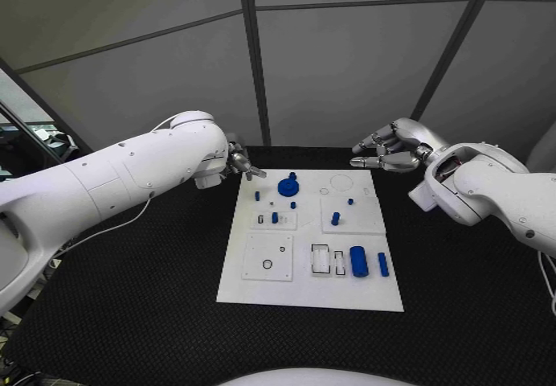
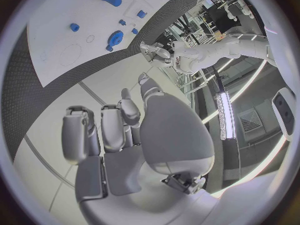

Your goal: Assemble the parts on the task board

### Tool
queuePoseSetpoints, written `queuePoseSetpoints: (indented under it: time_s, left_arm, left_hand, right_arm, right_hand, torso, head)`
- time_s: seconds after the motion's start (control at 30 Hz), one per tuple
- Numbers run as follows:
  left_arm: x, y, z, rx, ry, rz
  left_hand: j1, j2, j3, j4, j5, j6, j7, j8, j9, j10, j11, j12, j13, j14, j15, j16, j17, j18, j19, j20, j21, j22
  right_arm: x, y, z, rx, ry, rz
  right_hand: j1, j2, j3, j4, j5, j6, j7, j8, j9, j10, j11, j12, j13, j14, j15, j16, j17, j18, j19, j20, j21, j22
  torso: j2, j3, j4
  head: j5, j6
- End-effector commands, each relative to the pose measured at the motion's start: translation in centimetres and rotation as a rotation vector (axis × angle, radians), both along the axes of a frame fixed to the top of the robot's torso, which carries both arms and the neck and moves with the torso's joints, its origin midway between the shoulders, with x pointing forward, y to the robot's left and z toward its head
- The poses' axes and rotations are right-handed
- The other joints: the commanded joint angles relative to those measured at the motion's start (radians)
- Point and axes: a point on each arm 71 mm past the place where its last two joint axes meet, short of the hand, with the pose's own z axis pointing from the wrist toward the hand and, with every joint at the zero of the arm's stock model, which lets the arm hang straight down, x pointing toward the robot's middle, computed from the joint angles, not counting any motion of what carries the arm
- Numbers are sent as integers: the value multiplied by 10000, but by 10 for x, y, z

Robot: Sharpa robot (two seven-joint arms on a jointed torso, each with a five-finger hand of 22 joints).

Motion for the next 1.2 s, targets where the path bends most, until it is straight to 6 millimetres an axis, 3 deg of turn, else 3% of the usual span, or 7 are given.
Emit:
queuePoseSetpoints:
  time_s: [0.03, 0.23, 0.53, 0.67, 1.2]
  left_arm:
    - [2, -1, -5, 150, 537, -377]
    - [6, -4, -12, 373, 906, -427]
    - [6, -4, -12, 373, 906, -427]
    - [10, -8, -22, 472, 1192, -466]
    - [11, -11, -34, 535, 1635, -616]
  left_hand:
    - [-118, 69, -103, 2, -114, 94, -22, -47, -87, 1, 29, 39, 1428, 759, 50, 18, 1698, -151, 53, 18, -57, 14]
    - [-195, 156, -252, 7, -321, 228, -51, 22, -140, -7, 11, 29, 1427, 759, 41, 24, 1706, -144, 48, 14, -94, -3]
    - [-195, 156, -252, 7, -321, 228, -51, 22, -140, -7, 11, 29, 1427, 759, 41, 24, 1706, -144, 48, 14, -94, -3]
    - [-221, 212, -316, 6, -370, 175, -38, -13, -195, -24, 19, -3, 1419, 751, 43, 8, 1691, -136, 21, 13, -136, -42]
    - [1, 467, -323, -66, -345, 214, -45, -8, -307, -19, 15, 47, 1439, 764, 46, 63, 1747, -143, 41, 15, -139, -3]
  right_arm:
    - [0, 2, 1, 12, -40, 128]
    - [0, 3, 1, 15, -35, 149]
    - [0, 3, 1, 15, -35, 149]
    - [0, 5, 1, 28, -40, 188]
    - [0, 7, 1, 35, -31, 236]
  right_hand:
    - [-34, 56, -26, 11, 57, -7, 22, -36, 16, -17, 0, -41, -12, 178, -34, -67, -12, 84, -27, -26, -36, 681]
    - [-34, 56, -26, 11, 57, -7, 22, -36, 16, -17, 0, -41, -12, 178, -34, -67, -12, 84, -27, -26, -36, 681]
    - [-34, 56, -26, 11, 57, -7, 22, -36, 16, -17, 0, -41, -12, 178, -34, -67, -12, 84, -27, -26, -36, 681]
    - [-57, 62, -33, 22, 58, -18, 22, -40, 16, -15, 0, -38, -15, 179, -34, -79, -19, 87, -31, -25, -49, 668]
    - [-57, 62, -33, 22, 58, -18, 22, -40, 16, -15, 0, -38, -15, 179, -34, -79, -19, 87, -31, -25, -49, 668]
  torso:
    - [19, -14, 3]
    - [11, -7, 13]
    - [11, -7, 13]
    - [-16, 5, 2]
    - [-10, 1, 6]
  head:
    - [14, -4]
    - [29, -43]
    - [29, -43]
    - [76, -100]
    - [66, -120]
